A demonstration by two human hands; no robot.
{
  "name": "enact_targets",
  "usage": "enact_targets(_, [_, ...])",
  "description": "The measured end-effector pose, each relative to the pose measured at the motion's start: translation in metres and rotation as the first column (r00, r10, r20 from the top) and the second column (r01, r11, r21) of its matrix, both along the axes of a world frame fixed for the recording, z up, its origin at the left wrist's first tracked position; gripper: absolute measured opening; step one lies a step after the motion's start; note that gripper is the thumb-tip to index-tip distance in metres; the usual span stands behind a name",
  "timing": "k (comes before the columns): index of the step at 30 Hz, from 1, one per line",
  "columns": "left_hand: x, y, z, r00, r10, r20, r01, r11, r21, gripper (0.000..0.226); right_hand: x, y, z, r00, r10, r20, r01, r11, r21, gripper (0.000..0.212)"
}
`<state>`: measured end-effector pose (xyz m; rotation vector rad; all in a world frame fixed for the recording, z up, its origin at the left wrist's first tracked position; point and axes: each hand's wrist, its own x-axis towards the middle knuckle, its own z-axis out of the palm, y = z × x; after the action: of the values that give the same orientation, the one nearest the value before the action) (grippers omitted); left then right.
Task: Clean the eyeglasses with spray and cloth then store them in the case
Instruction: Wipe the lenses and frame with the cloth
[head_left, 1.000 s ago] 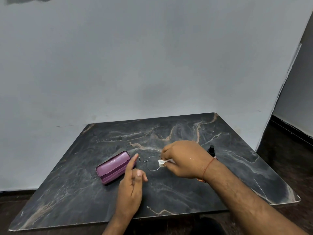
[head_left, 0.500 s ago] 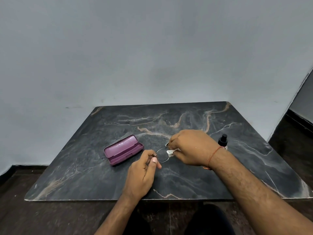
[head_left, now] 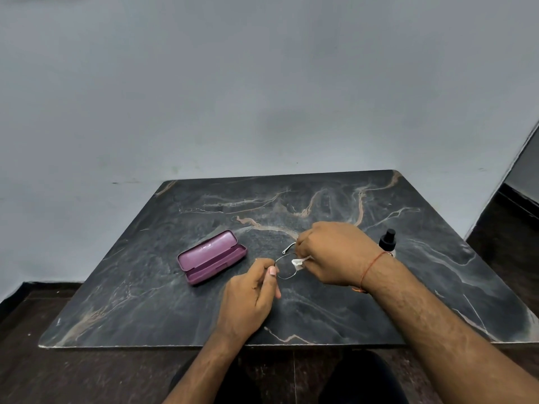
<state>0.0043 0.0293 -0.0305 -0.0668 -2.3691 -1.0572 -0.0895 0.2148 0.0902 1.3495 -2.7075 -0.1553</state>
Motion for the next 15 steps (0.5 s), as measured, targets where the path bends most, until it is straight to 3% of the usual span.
enact_targets(6, [-0.014, 0.005, -0.004, 0.999, -0.03, 0.044, 0.031, 0.999, -0.043, 0.015, -0.015, 0.013, -0.006, 0.999, -0.043, -0.016, 0.043, 0.999, -0.014, 0.024])
enact_targets(10, [-0.016, 0.006, -0.006, 1.0, -0.008, 0.029, 0.008, 1.0, 0.022, 0.016, -0.011, 0.021, -0.017, 0.994, -0.08, 0.076, 0.095, 0.973, -0.211, 0.025])
enact_targets(12, [-0.017, 0.006, -0.008, 1.0, 0.011, 0.016, -0.012, 0.999, 0.043, 0.018, -0.003, 0.023, -0.03, 0.985, -0.125, 0.123, 0.169, 0.865, -0.472, 0.021])
enact_targets(15, [-0.017, 0.005, -0.009, 1.0, 0.028, -0.005, -0.028, 0.998, 0.063, 0.021, 0.01, 0.016, -0.057, 0.959, -0.228, 0.168, 0.267, 0.531, -0.804, 0.009])
